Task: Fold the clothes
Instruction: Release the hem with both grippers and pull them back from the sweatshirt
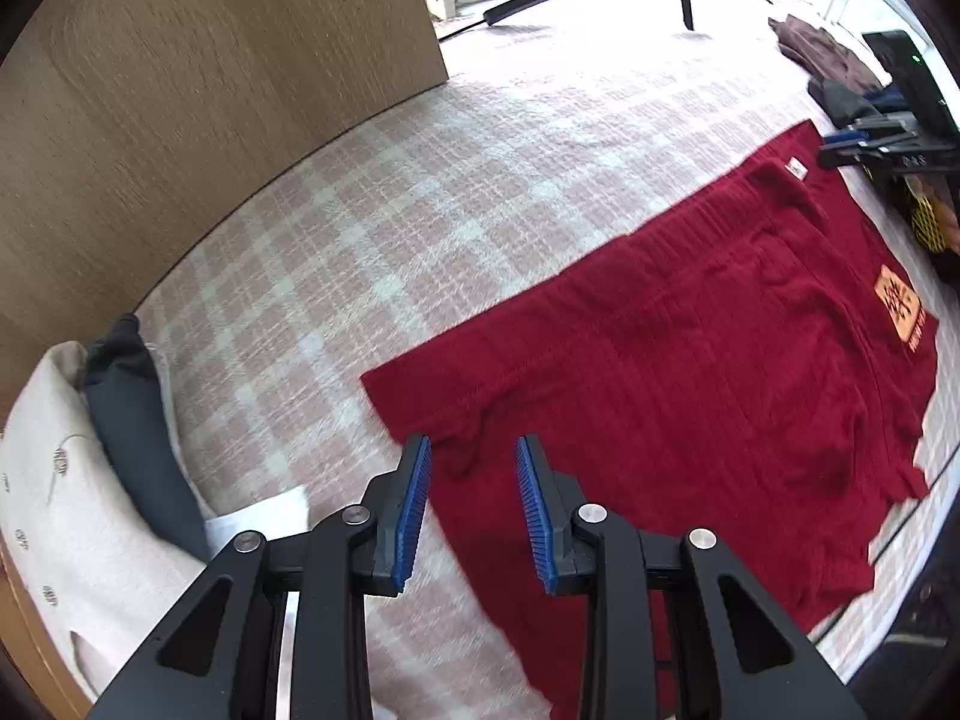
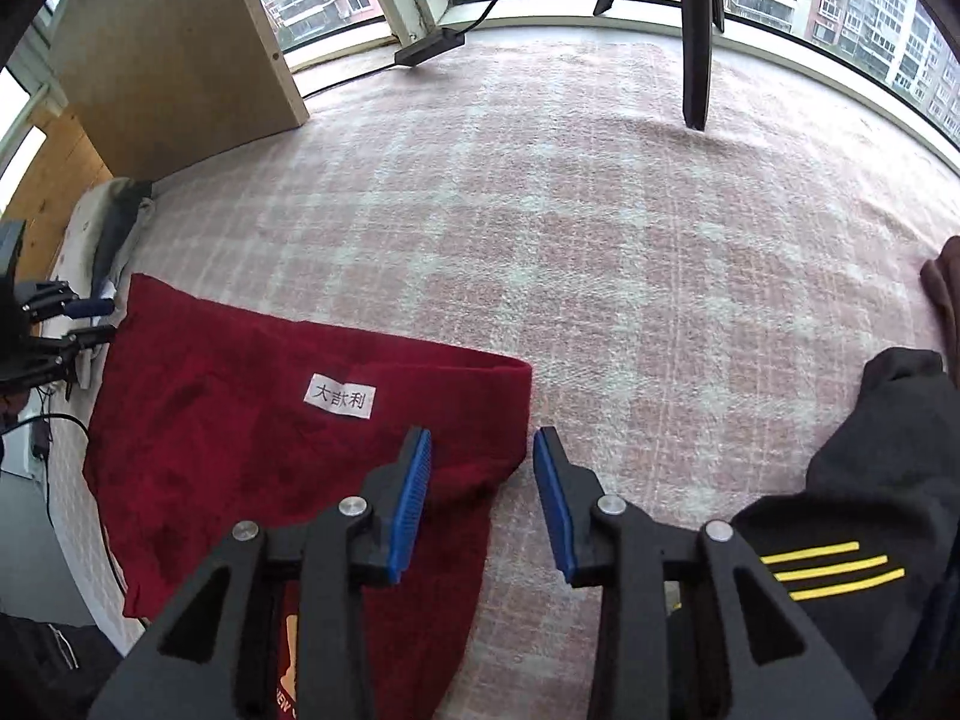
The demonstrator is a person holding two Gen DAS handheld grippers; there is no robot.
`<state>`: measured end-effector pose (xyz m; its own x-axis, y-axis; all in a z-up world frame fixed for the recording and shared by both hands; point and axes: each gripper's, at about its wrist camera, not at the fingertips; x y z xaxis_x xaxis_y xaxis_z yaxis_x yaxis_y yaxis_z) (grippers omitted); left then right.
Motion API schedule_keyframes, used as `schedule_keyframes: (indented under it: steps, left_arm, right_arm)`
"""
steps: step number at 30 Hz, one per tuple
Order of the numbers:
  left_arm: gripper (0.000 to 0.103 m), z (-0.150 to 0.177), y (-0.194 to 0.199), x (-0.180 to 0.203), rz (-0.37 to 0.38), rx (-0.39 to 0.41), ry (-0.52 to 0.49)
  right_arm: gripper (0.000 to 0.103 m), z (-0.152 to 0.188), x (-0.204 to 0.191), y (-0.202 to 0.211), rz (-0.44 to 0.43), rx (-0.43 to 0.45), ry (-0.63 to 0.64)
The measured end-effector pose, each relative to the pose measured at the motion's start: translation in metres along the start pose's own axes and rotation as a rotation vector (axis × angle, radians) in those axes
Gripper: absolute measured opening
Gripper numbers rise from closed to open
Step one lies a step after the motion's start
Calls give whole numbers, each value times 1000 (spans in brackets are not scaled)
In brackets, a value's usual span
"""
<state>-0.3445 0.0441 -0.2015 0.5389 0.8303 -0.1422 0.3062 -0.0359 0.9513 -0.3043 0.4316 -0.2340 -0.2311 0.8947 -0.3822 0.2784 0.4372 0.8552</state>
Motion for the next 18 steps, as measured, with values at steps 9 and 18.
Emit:
schedule_keyframes:
  steps: [9,18]
  left_arm:
    - [30,-12,-22,6,-6,-45,4]
    - [30,-2,-6,4,-22,-36,26]
  right_arm:
    - [7,-18,18,11,-48,55,-106]
    - [24,20,7,42,-62,41,-132]
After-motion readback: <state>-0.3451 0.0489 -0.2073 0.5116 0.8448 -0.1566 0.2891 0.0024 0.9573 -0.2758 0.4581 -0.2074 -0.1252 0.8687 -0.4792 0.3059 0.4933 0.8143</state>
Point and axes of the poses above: each gripper's, at about its wrist camera, not at the fingertips, and y roughly against the way its jaws point, x to its right, z to its underside, and after that the axes turned 5 degrees about -z, right-handed
